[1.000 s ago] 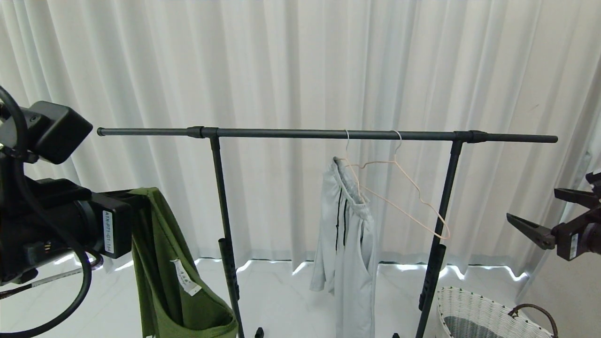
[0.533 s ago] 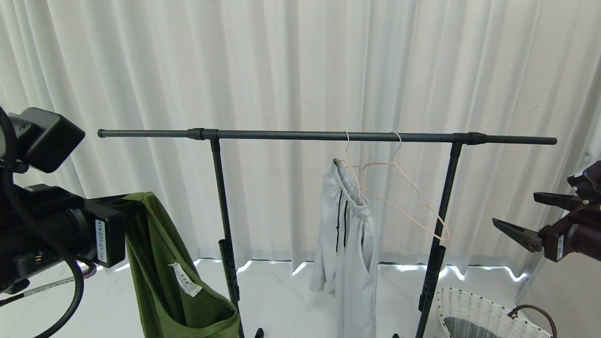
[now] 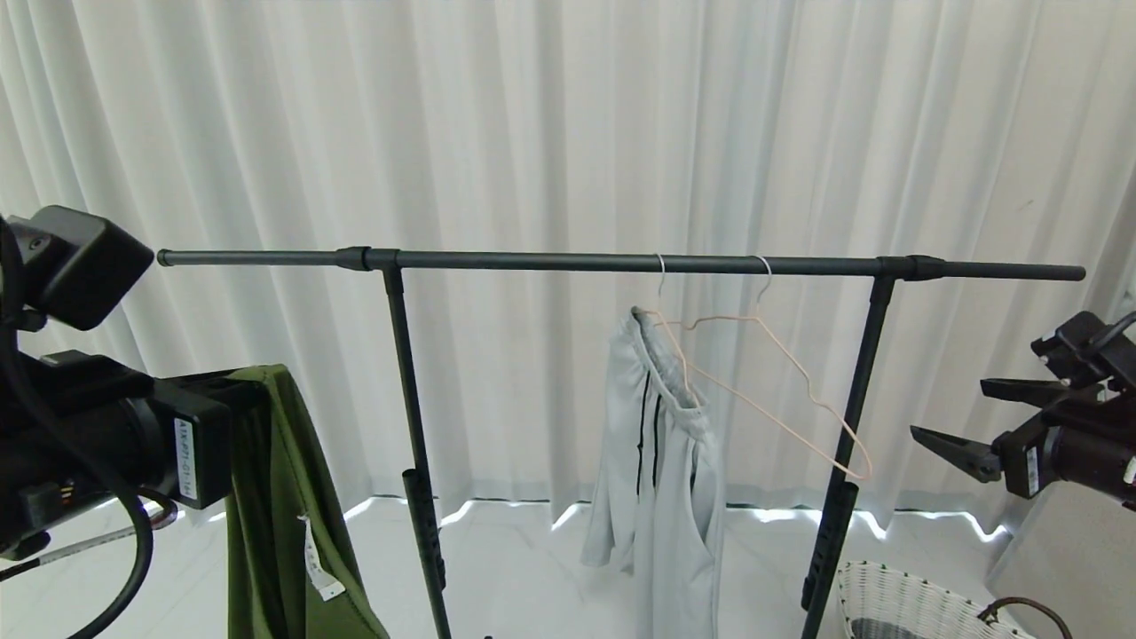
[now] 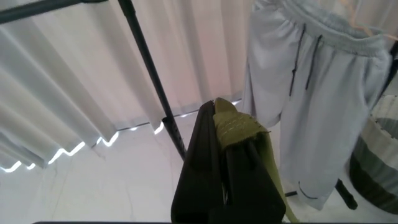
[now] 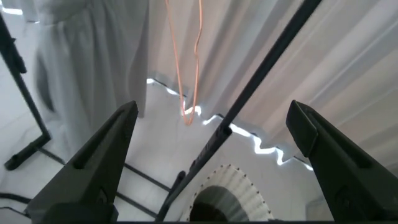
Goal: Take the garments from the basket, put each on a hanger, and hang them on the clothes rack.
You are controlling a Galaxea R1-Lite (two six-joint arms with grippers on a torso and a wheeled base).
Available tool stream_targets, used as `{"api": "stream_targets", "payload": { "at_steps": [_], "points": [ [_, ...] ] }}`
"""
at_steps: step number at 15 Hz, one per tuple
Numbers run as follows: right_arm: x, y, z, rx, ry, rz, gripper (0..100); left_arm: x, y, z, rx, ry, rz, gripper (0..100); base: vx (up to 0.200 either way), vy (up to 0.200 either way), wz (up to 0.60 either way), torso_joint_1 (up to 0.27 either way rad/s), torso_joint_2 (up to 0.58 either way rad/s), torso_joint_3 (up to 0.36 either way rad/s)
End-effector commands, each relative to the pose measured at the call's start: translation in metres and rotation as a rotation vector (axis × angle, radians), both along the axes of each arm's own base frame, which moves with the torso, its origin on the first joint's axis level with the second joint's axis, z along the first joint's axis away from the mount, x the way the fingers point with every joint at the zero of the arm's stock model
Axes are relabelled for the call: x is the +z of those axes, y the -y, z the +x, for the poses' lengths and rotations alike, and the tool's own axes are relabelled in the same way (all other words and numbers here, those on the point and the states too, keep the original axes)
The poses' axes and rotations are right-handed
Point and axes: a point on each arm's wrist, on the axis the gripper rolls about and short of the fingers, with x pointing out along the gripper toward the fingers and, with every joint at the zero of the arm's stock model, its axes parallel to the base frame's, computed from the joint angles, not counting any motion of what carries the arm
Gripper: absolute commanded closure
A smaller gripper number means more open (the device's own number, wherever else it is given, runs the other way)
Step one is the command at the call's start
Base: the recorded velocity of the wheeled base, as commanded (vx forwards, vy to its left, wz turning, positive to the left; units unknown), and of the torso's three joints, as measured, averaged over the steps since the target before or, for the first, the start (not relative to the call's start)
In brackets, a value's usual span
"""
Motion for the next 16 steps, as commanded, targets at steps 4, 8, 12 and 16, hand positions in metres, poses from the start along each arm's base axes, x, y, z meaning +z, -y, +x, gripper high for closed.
{"api": "stream_targets", "payload": {
  "at_steps": [4,8,12,16],
  "points": [
    [0.000,-0.008,0.001,0.035,-0.074,-0.001,0,-0.003,-0.001,-0.002,-0.001,-0.006,0.002,100,0.200,0.000,0.00,0.004,0.01,0.004],
    [0.007,-0.021,0.010,0.090,-0.171,-0.007,0,-0.002,-0.001,-0.004,-0.011,0.006,0.023,100,0.200,0.000,0.00,0.005,0.00,0.001],
    [-0.012,-0.041,0.036,0.120,-0.261,-0.036,0,-0.005,-0.002,-0.007,-0.016,0.002,0.026,100,0.000,0.000,0.00,0.000,0.00,0.000],
    [-0.026,-0.062,0.058,0.101,-0.339,-0.004,0,-0.009,-0.003,-0.008,-0.016,-0.008,0.030,100,0.000,0.000,0.00,0.000,0.00,0.000]
  ]
}}
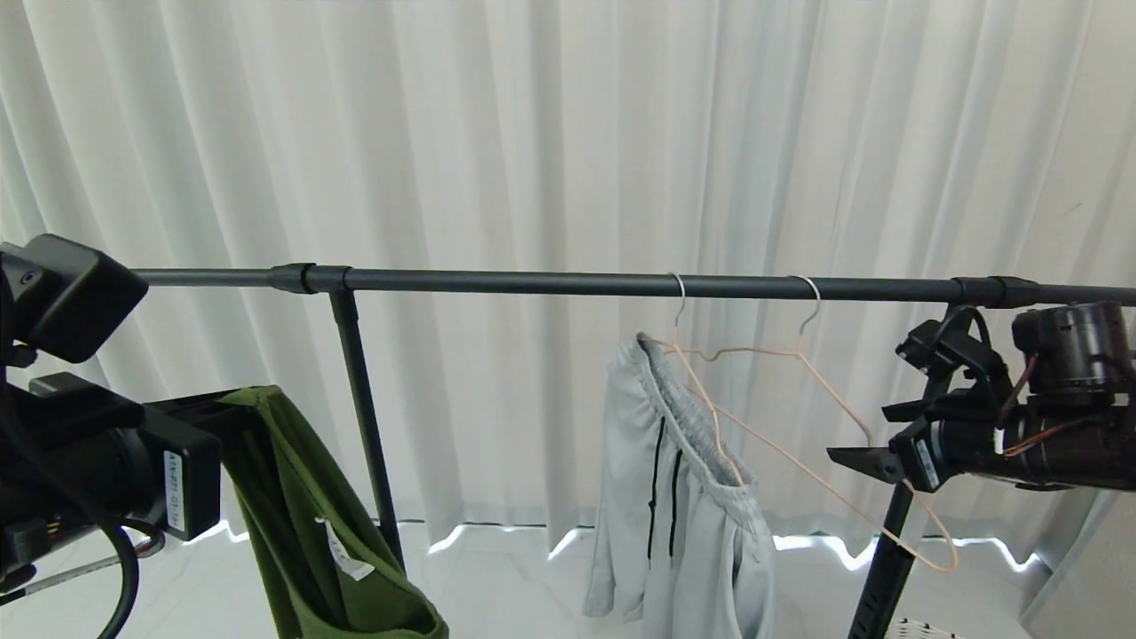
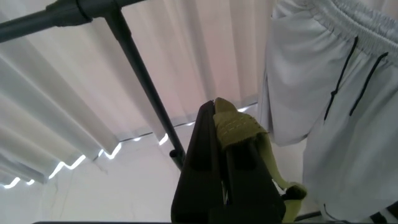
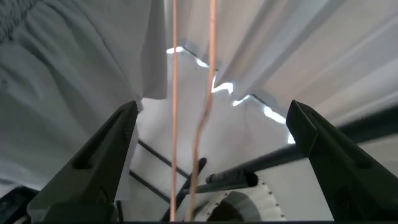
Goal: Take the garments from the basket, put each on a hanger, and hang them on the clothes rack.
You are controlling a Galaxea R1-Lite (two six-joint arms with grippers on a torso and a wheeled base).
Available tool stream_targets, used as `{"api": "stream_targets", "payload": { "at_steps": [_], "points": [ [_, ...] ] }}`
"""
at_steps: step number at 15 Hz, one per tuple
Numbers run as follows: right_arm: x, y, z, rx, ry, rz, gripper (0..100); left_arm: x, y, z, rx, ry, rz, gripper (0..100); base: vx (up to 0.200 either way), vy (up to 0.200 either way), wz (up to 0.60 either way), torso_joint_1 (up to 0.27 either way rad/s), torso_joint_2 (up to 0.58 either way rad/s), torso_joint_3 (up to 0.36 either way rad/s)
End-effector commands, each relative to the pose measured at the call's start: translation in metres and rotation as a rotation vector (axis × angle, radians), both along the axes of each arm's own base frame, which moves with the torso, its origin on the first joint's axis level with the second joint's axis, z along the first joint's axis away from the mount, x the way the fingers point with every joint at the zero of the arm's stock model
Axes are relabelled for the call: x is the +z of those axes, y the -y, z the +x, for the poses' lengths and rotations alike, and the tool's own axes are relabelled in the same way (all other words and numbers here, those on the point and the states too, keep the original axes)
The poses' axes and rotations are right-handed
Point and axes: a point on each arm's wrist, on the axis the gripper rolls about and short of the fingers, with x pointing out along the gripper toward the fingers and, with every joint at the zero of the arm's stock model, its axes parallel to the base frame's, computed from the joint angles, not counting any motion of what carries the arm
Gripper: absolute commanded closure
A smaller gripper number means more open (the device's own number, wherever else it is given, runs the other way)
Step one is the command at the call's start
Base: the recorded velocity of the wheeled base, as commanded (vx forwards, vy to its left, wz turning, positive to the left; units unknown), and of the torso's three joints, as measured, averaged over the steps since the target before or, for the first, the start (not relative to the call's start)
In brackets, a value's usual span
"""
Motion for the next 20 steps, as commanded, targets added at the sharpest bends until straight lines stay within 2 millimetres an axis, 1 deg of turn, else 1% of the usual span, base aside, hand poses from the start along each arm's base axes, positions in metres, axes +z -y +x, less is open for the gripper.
{"api": "stream_targets", "payload": {
  "at_steps": [1,5,11,12,20],
  "points": [
    [-0.015,-0.013,0.015,0.015,-0.060,0.005,0,-0.001,0.000,-0.001,0.000,-0.003,0.001,100,0.000,0.000,0.00,0.000,0.00,0.000],
    [-0.024,-0.018,0.023,0.010,-0.103,0.014,0,-0.003,0.000,-0.001,0.000,-0.006,0.003,100,0.000,0.000,0.00,0.000,0.00,0.000],
    [-0.025,-0.019,0.022,-0.010,-0.120,0.017,0,-0.002,0.000,-0.001,-0.004,-0.002,0.012,100,0.000,0.000,0.00,0.000,0.00,0.000],
    [-0.025,-0.020,0.022,-0.009,-0.119,0.015,100,-0.002,0.000,-0.001,-0.007,0.001,0.017,100,0.000,0.000,0.00,0.000,0.00,0.000],
    [-0.024,-0.019,0.020,-0.026,-0.126,0.029,100,-0.001,-0.001,-0.003,-0.008,0.007,0.016,100,0.000,0.000,0.00,0.000,0.00,0.000]
  ]
}}
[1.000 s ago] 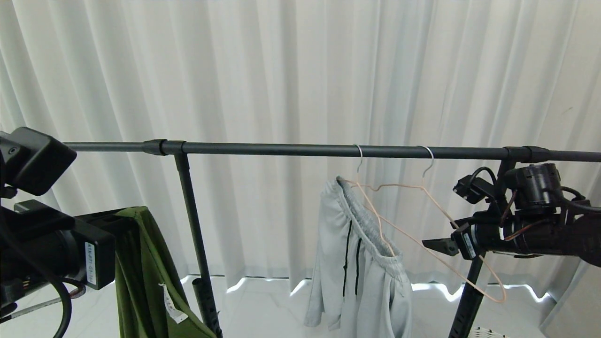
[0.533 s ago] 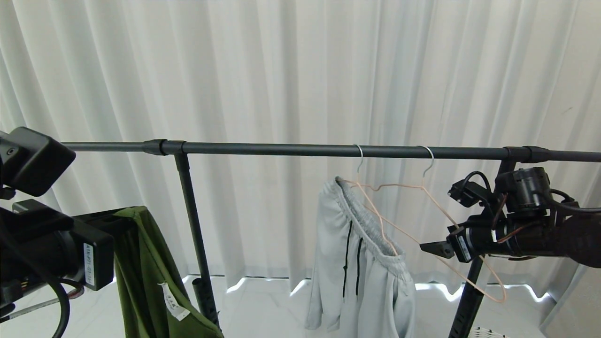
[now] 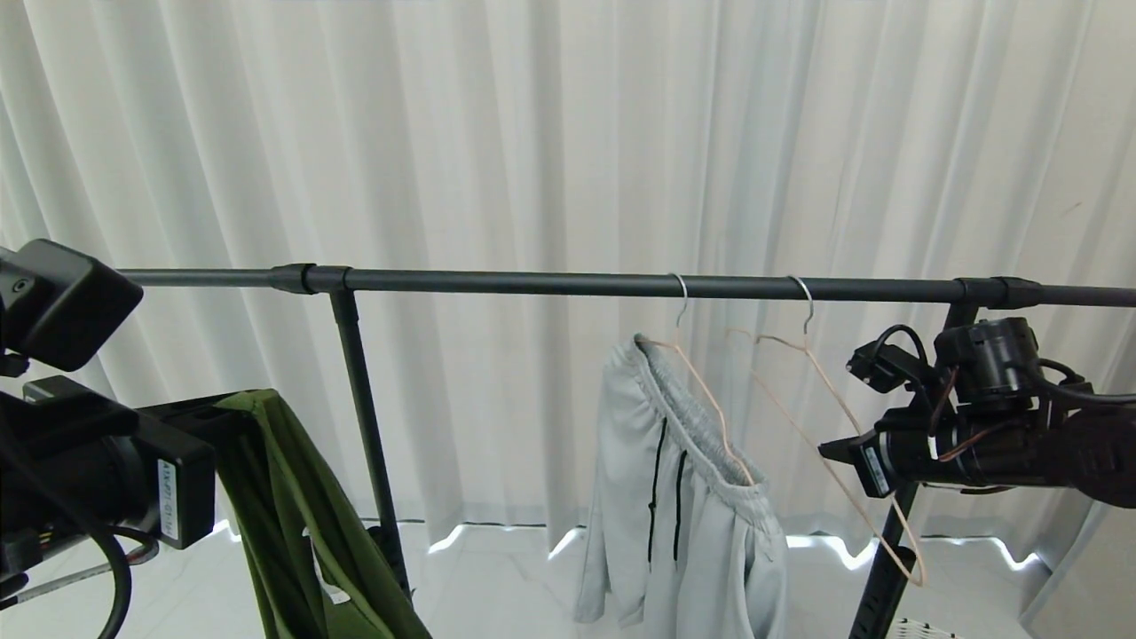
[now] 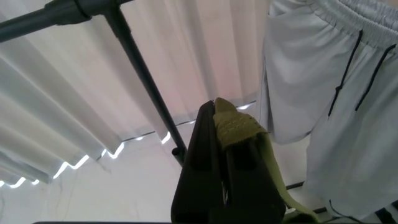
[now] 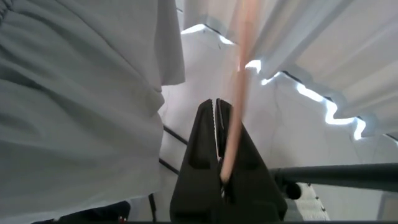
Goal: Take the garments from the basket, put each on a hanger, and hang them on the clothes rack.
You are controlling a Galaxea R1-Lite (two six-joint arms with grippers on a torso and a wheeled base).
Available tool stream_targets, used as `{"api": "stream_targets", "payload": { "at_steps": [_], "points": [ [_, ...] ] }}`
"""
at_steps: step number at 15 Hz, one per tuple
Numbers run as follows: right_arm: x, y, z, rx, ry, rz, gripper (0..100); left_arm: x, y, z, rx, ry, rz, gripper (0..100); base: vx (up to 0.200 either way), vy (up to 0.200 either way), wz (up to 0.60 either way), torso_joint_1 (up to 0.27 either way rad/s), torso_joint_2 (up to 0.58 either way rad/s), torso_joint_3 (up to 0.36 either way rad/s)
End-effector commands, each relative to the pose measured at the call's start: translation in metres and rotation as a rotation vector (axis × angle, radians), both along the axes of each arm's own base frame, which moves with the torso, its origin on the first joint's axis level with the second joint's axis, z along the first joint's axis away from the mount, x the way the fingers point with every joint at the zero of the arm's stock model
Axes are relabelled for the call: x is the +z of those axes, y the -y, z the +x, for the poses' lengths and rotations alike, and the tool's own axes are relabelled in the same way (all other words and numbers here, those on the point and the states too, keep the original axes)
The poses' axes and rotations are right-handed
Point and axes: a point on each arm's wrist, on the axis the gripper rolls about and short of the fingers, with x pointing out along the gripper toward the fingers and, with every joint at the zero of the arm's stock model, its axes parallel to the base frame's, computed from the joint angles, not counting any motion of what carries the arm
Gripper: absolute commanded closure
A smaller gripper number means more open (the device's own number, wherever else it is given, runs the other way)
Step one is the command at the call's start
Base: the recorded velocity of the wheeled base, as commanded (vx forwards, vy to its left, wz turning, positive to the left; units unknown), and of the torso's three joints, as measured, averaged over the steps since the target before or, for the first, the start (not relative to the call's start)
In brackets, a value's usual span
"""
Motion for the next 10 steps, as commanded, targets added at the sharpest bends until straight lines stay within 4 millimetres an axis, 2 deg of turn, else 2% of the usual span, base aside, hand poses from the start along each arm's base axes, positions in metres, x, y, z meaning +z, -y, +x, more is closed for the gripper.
{"api": "stream_targets", "payload": {
  "at_steps": [1,10],
  "points": [
    [0.005,0.000,-0.002,-0.010,0.010,0.016,100,0.000,0.000,-0.001,0.000,0.002,-0.001,100,0.000,0.000,0.00,0.000,0.00,0.000],
    [0.034,0.011,-0.027,-0.060,0.084,0.086,100,0.003,-0.003,-0.006,0.002,0.023,-0.010,100,0.000,0.000,0.00,0.000,0.00,0.000]
  ]
}}
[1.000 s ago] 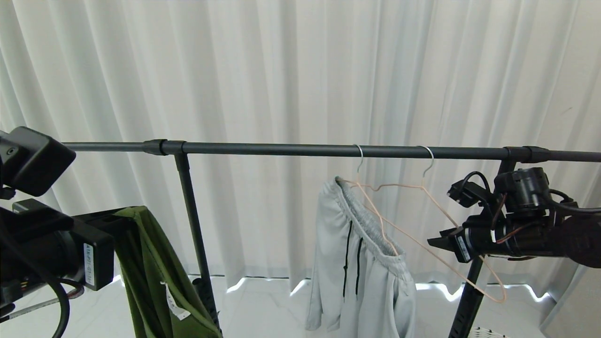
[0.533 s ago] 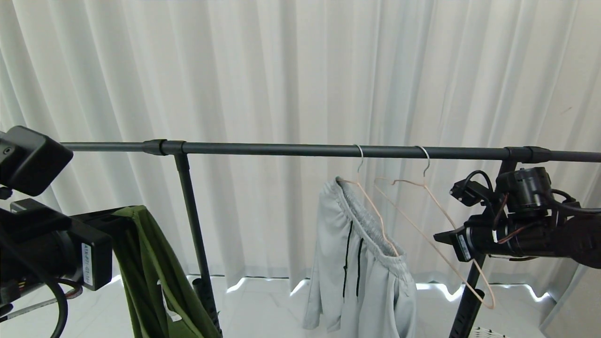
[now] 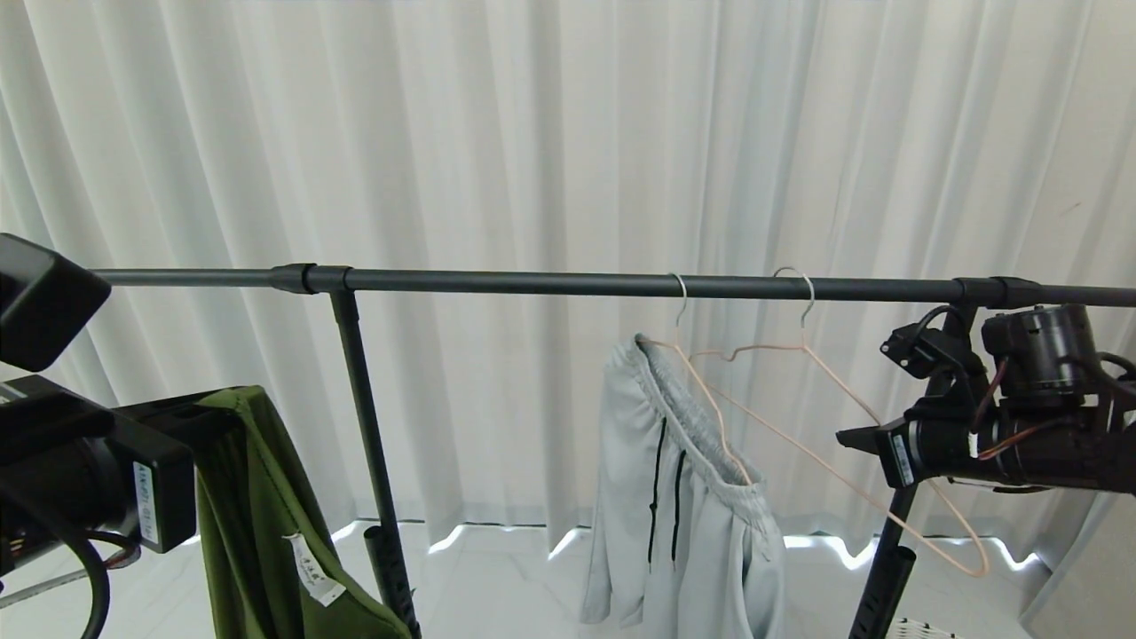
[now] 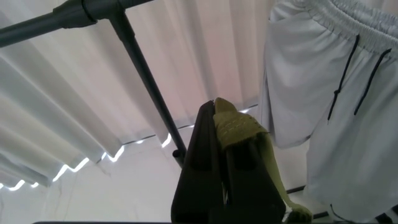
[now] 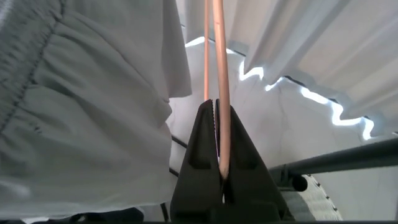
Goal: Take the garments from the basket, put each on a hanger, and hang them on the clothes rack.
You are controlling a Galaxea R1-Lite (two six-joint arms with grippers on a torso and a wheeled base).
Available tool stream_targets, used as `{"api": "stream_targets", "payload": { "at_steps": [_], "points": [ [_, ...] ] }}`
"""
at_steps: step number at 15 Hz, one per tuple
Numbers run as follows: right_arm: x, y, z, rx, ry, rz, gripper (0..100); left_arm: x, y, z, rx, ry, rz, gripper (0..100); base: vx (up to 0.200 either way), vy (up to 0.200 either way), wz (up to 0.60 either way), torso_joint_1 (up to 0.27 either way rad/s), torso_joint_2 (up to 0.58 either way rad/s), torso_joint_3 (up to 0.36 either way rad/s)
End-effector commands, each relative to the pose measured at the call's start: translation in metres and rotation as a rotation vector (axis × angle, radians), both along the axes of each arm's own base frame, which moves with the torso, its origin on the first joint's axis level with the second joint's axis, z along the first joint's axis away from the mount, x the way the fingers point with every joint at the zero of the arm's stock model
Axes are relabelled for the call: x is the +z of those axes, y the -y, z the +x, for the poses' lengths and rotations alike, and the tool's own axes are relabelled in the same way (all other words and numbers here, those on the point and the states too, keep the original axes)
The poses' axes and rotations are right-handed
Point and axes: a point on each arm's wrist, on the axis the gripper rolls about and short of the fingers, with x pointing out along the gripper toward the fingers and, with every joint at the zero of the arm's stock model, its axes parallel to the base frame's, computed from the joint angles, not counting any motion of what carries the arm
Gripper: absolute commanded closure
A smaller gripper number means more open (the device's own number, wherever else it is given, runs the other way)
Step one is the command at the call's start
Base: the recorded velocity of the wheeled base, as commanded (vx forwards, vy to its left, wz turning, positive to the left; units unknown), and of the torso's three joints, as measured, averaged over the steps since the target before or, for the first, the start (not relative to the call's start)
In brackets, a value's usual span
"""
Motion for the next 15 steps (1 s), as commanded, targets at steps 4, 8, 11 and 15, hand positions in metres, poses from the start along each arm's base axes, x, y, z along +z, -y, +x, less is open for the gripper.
{"api": "stream_targets", "payload": {
  "at_steps": [4,8,11,15],
  "points": [
    [0.026,0.009,-0.023,-0.030,0.078,0.055,100,-0.002,0.000,-0.001,0.000,-0.004,0.002,100,0.000,0.000,0.00,0.000,0.00,0.000],
    [0.030,0.016,-0.051,-0.030,0.104,0.061,100,-0.002,-0.001,0.000,0.005,-0.004,0.008,100,0.000,0.000,0.00,0.000,0.00,0.000],
    [0.030,0.021,-0.072,-0.029,0.125,0.067,100,-0.003,-0.001,0.001,0.036,-0.003,0.030,100,-0.067,0.000,0.00,-0.001,0.00,0.002],
    [0.030,0.024,-0.085,-0.029,0.137,0.070,100,-0.007,-0.002,0.001,0.055,-0.016,0.043,100,-0.200,0.000,0.00,0.002,0.00,0.001]
  ]
}}
